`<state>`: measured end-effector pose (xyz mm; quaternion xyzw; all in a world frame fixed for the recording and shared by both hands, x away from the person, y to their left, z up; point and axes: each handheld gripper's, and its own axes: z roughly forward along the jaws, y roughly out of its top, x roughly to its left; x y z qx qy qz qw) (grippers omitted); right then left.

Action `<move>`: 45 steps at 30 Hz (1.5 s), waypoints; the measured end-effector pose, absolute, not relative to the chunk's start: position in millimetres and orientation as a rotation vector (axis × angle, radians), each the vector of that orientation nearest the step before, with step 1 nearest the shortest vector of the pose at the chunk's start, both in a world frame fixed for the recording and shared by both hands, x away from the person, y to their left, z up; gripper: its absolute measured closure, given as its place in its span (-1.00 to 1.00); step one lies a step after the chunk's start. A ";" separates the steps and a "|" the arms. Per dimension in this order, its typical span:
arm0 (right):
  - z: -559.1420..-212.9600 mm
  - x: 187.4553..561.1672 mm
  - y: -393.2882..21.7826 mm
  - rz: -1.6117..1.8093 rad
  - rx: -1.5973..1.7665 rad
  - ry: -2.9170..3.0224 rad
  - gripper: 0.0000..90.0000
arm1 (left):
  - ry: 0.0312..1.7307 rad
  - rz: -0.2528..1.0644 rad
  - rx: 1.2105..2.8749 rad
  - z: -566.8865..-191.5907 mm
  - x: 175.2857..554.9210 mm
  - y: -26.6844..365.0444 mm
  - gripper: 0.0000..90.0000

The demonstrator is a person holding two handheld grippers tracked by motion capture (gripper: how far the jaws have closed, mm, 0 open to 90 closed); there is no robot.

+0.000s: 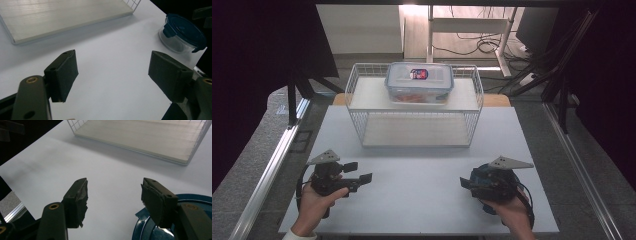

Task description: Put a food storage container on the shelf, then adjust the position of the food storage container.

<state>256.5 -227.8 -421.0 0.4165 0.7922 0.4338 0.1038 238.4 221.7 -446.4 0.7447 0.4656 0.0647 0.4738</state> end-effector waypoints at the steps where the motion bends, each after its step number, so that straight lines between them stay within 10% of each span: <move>1: -420.3 256.1 -228.7 1.269 1.240 2.330 -0.15 | 1.136 0.155 1.820 -445.4 237.9 220.9 -0.50; 16: -418.9 260.3 -248.6 1.198 1.330 2.279 -0.01 | 1.140 0.120 1.820 -442.3 239.4 225.6 -0.53; 33: -425.0 245.2 -344.7 0.765 1.568 2.090 0.89 | 1.130 0.082 1.886 -453.2 238.6 213.1 -0.53; 45: -457.2 255.9 -362.8 0.585 1.662 2.141 0.97 | 1.160 0.079 1.902 -460.7 241.6 212.9 -0.54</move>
